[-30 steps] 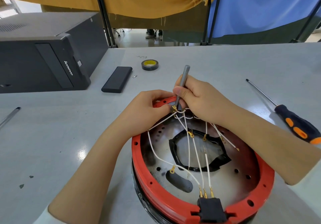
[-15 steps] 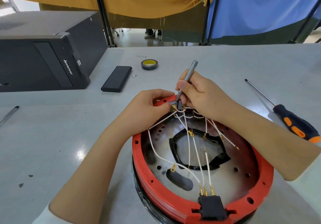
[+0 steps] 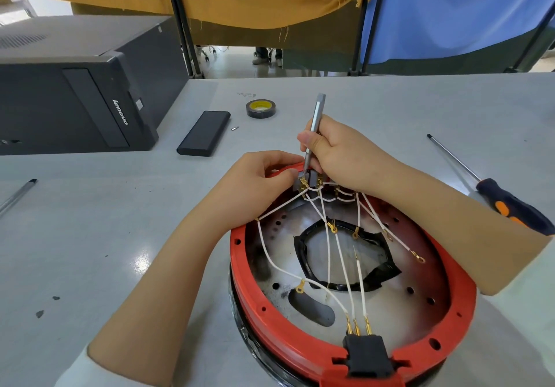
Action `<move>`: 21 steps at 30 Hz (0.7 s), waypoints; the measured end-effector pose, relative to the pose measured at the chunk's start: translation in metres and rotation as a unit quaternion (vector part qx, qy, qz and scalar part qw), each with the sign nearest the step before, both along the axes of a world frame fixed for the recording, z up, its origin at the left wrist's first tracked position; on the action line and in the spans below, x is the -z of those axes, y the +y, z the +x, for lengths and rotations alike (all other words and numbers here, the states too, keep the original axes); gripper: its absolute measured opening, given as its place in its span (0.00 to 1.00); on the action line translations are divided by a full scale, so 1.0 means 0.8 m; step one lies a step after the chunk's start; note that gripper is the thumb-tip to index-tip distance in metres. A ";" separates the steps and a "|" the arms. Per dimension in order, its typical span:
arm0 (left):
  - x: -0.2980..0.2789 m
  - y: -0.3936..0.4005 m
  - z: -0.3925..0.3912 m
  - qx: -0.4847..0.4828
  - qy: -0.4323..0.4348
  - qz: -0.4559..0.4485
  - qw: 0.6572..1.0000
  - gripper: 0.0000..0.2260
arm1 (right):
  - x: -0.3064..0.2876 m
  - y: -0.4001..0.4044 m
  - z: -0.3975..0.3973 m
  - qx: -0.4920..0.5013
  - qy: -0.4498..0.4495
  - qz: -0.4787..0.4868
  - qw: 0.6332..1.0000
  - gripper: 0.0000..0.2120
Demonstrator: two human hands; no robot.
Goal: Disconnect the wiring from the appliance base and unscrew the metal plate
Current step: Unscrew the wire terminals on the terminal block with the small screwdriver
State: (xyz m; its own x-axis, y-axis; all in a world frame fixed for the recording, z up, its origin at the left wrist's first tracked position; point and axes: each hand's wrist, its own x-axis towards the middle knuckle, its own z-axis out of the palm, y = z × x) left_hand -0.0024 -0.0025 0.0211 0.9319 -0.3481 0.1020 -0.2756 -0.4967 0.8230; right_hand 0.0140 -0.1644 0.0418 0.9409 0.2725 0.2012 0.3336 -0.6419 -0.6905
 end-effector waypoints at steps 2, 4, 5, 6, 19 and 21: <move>0.000 0.000 0.000 0.001 -0.001 -0.002 1.000 0.10 | 0.000 0.002 0.003 0.001 0.004 -0.005 1.000 0.10; 0.000 0.000 0.000 0.002 -0.004 0.001 1.000 0.10 | -0.001 0.003 0.005 0.007 0.009 -0.011 1.000 0.07; 0.000 0.000 0.000 0.003 -0.005 0.003 1.000 0.10 | -0.001 0.004 0.007 0.011 0.011 -0.012 1.000 0.07; 0.000 0.000 0.000 0.003 -0.007 0.004 1.000 0.10 | -0.001 0.005 0.009 0.017 0.013 -0.016 1.000 0.07; 0.000 0.001 0.000 0.009 -0.006 -0.009 1.000 0.10 | 0.013 -0.007 -0.009 -0.068 -0.053 0.101 0.991 0.09; 0.000 0.000 0.000 0.011 -0.007 -0.014 1.000 0.10 | 0.014 -0.006 -0.008 -0.069 -0.068 0.059 0.994 0.10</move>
State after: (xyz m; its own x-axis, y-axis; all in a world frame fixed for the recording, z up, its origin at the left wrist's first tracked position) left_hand -0.0024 -0.0022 0.0213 0.9223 -0.3656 0.1253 -0.2983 -0.4673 0.8322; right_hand 0.0078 -0.1690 0.0304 0.8583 0.3631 0.3627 0.5080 -0.5004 -0.7011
